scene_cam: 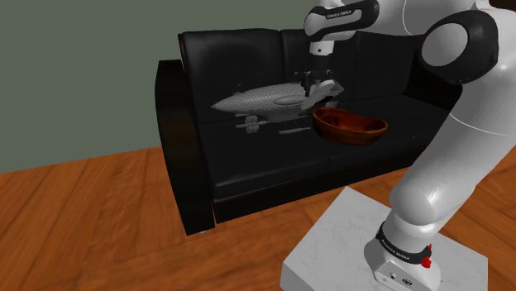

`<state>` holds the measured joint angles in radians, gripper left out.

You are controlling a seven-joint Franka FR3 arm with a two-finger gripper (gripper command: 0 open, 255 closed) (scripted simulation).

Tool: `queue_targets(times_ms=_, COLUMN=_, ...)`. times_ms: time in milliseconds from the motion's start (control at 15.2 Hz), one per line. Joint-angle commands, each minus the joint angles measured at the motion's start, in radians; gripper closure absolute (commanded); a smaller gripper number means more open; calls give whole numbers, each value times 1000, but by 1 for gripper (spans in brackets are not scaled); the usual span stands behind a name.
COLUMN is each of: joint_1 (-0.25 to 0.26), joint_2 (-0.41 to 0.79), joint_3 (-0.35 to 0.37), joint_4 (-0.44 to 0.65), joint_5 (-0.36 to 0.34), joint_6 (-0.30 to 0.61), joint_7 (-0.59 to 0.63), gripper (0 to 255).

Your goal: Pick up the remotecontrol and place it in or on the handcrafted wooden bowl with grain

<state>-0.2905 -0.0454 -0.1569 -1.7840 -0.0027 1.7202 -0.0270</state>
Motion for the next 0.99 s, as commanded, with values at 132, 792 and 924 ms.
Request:
queue_targets(times_ms=132, joint_1=-43, joint_2=-16, joint_3=-47, joint_4=-16, joint_5=-7, joint_6=0, joint_7=-90, gripper=255)
queue_targets(times_ms=792, joint_1=-156, joint_2=1, joint_3=-176, joint_4=17, joint_5=-14, joint_6=-14, joint_7=-330, gripper=255)
queue_targets(times_ms=924, joint_1=-171, joint_2=11, joint_3=-192, joint_4=16, joint_5=-12, joint_6=-4, joint_7=-362, gripper=255)
